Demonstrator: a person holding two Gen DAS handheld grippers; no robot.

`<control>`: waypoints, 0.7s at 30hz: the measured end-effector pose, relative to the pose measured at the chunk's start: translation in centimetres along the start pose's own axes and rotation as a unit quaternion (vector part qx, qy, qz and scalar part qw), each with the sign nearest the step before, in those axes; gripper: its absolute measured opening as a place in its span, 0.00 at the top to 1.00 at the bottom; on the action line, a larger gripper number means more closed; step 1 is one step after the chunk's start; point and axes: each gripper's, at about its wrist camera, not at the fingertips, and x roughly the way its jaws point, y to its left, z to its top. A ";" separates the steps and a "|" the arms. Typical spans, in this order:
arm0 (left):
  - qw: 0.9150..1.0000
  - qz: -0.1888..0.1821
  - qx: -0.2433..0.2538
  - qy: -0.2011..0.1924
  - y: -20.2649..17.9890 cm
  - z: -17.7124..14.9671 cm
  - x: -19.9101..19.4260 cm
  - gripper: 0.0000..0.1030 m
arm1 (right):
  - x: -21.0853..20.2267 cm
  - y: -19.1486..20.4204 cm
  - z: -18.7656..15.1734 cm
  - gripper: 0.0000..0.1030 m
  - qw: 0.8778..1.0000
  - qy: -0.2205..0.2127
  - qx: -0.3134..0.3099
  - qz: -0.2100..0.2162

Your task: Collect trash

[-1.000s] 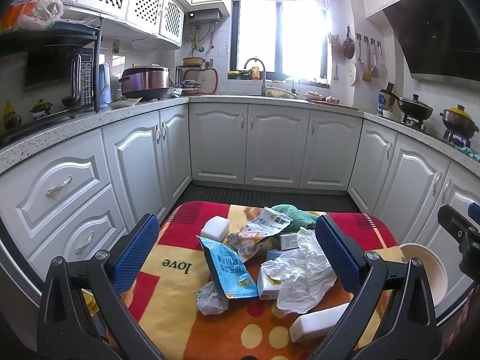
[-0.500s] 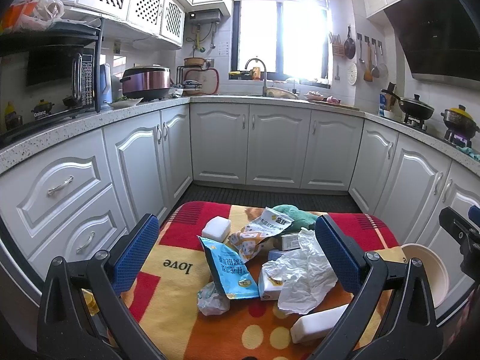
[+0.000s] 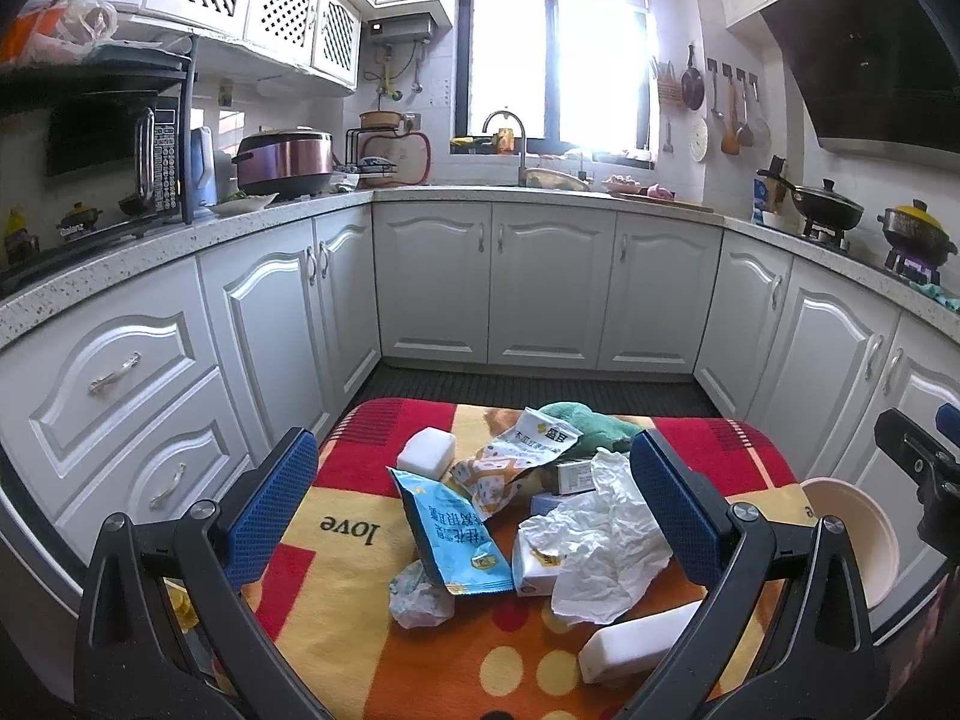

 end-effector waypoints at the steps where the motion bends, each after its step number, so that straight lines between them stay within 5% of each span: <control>1: 1.000 0.000 0.000 0.000 0.0 -0.1 -0.1 0.00 | 0.0 0.0 0.0 0.00 1.000 0.001 0.000 0.000; 21: 1.000 -0.002 -0.002 -0.001 0.9 -0.5 -0.4 0.00 | 0.5 -0.1 -0.4 0.00 1.000 0.005 0.009 0.003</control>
